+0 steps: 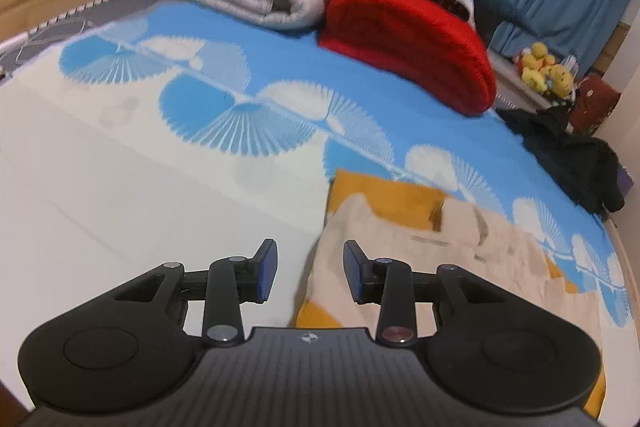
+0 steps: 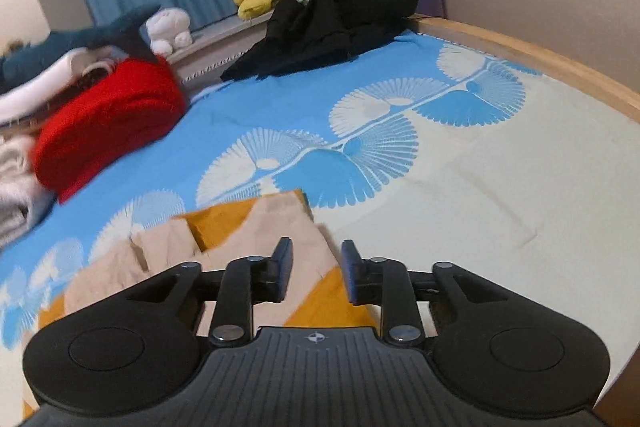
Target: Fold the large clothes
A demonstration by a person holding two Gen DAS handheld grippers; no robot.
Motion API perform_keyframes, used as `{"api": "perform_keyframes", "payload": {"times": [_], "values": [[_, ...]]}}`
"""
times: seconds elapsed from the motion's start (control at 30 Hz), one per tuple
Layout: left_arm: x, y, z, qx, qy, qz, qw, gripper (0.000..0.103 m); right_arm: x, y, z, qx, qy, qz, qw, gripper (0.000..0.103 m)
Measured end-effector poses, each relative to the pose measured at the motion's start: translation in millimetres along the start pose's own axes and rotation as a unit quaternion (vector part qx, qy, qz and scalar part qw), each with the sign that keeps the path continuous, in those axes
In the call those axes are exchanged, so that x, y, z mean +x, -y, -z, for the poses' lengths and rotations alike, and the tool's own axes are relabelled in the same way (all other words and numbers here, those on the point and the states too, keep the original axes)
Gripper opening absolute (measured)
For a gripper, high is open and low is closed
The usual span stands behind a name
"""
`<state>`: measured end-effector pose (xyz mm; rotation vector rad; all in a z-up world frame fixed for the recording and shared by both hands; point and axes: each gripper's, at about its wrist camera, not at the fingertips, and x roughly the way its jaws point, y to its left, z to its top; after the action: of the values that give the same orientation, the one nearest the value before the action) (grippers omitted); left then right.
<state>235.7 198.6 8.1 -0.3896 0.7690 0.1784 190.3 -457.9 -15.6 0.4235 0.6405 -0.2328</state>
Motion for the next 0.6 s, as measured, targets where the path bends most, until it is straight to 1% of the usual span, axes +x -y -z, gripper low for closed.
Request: {"api": "perform_keyframes", "payload": {"times": [0.07, 0.17, 0.27, 0.33, 0.43, 0.5, 0.53, 0.6], "values": [[2, -3, 2, -0.008, -0.01, 0.001, 0.9999, 0.04, 0, 2, 6, 0.0, -0.009, -0.003, 1.0, 0.031], [6, -2, 8, -0.003, -0.025, -0.003, 0.9997, 0.04, 3, 3, 13, -0.004, -0.024, -0.006, 1.0, 0.033], [14, 3, 9, 0.028, -0.045, -0.001, 0.9986, 0.042, 8, 1, 21, -0.016, -0.038, -0.01, 0.999, 0.037], [20, 6, 10, 0.05, -0.054, 0.002, 0.9973, 0.044, 14, -2, 26, -0.028, -0.046, -0.008, 0.999, 0.039], [33, -1, 12, 0.064, -0.067, 0.005, 0.9957, 0.051, 27, -3, 33, -0.038, -0.062, -0.009, 0.997, 0.042], [46, -8, 14, 0.059, -0.086, 0.007, 0.9945, 0.054, 38, -4, 36, -0.039, -0.075, -0.012, 0.996, 0.048], [51, -12, 14, 0.054, -0.093, 0.008, 0.9941, 0.055, 43, -4, 37, -0.039, -0.081, -0.01, 0.996, 0.052], [61, -16, 12, 0.043, -0.102, 0.01, 0.9939, 0.062, 55, -4, 40, -0.047, -0.094, -0.004, 0.994, 0.053]]}}
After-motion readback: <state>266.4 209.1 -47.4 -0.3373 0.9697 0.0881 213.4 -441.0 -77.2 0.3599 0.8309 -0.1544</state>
